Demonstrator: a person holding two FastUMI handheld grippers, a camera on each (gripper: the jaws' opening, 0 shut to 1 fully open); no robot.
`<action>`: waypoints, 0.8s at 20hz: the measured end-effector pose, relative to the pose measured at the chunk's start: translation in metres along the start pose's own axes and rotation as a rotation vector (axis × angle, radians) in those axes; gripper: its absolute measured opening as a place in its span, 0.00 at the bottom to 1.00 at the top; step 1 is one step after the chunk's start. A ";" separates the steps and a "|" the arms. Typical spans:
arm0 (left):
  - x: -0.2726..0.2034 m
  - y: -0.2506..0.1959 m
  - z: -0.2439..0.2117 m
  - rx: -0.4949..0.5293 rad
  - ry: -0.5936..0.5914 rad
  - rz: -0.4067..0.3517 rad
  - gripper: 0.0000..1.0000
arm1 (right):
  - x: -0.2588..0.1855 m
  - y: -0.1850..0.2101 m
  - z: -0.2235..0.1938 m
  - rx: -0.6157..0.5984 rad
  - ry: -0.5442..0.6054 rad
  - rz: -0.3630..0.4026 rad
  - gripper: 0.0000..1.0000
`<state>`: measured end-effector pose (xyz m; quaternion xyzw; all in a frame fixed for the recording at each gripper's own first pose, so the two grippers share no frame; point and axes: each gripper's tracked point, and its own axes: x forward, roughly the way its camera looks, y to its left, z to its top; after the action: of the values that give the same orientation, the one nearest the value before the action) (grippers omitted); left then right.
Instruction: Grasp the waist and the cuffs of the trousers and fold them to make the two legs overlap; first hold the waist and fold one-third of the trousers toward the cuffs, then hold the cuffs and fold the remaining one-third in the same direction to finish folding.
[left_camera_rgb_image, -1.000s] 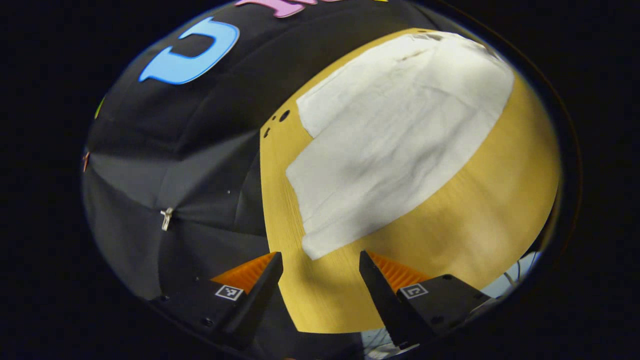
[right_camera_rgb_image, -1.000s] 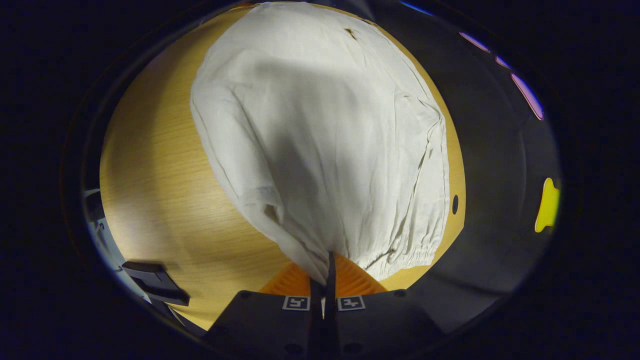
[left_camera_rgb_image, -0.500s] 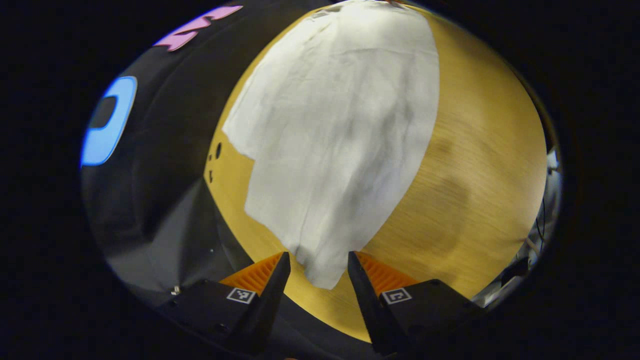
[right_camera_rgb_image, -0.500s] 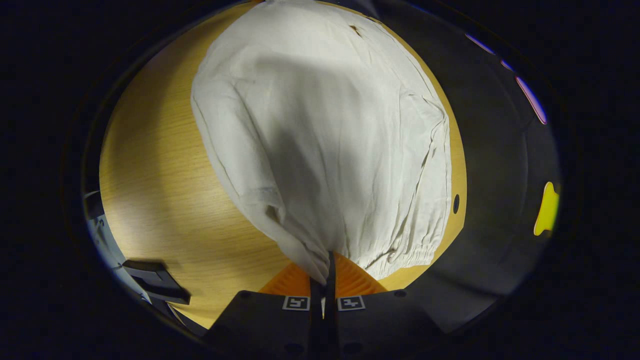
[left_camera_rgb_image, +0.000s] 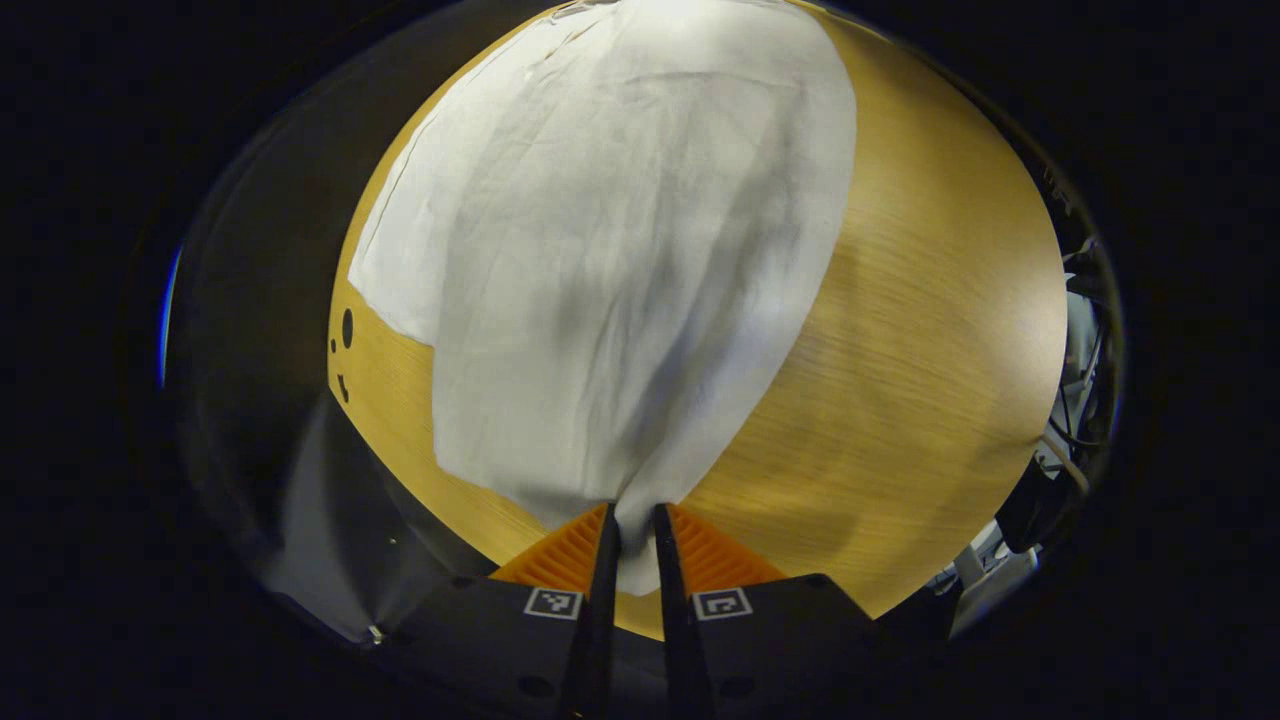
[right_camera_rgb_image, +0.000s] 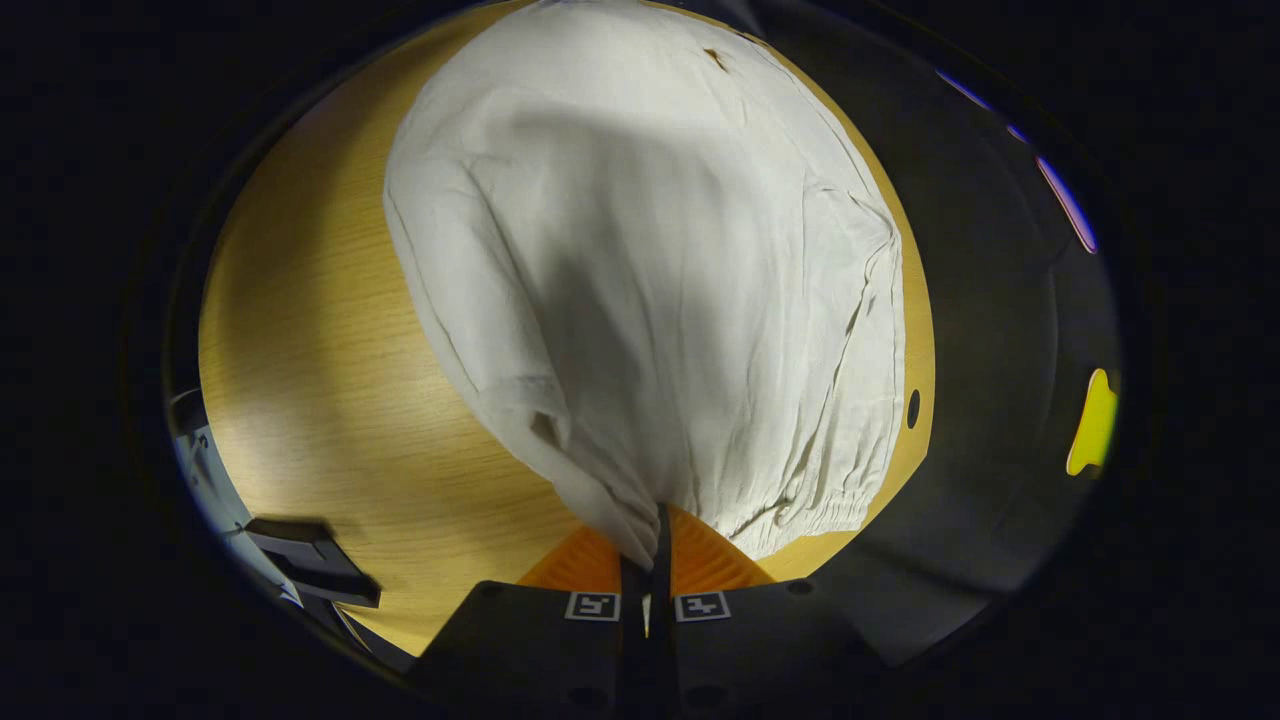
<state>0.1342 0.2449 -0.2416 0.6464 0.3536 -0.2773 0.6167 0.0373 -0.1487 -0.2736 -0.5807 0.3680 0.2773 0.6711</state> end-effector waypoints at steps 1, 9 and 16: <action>0.000 -0.001 -0.001 -0.019 0.005 0.002 0.22 | 0.000 0.000 0.000 0.002 -0.002 -0.003 0.05; -0.001 0.000 0.005 -0.233 -0.020 0.114 0.05 | -0.008 -0.017 0.001 0.149 -0.056 -0.096 0.05; -0.037 0.021 0.027 -0.263 -0.090 0.222 0.05 | -0.038 -0.055 -0.004 0.340 -0.083 -0.217 0.05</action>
<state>0.1309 0.2140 -0.2018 0.5823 0.2852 -0.1875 0.7379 0.0590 -0.1600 -0.2108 -0.4834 0.3168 0.1612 0.8000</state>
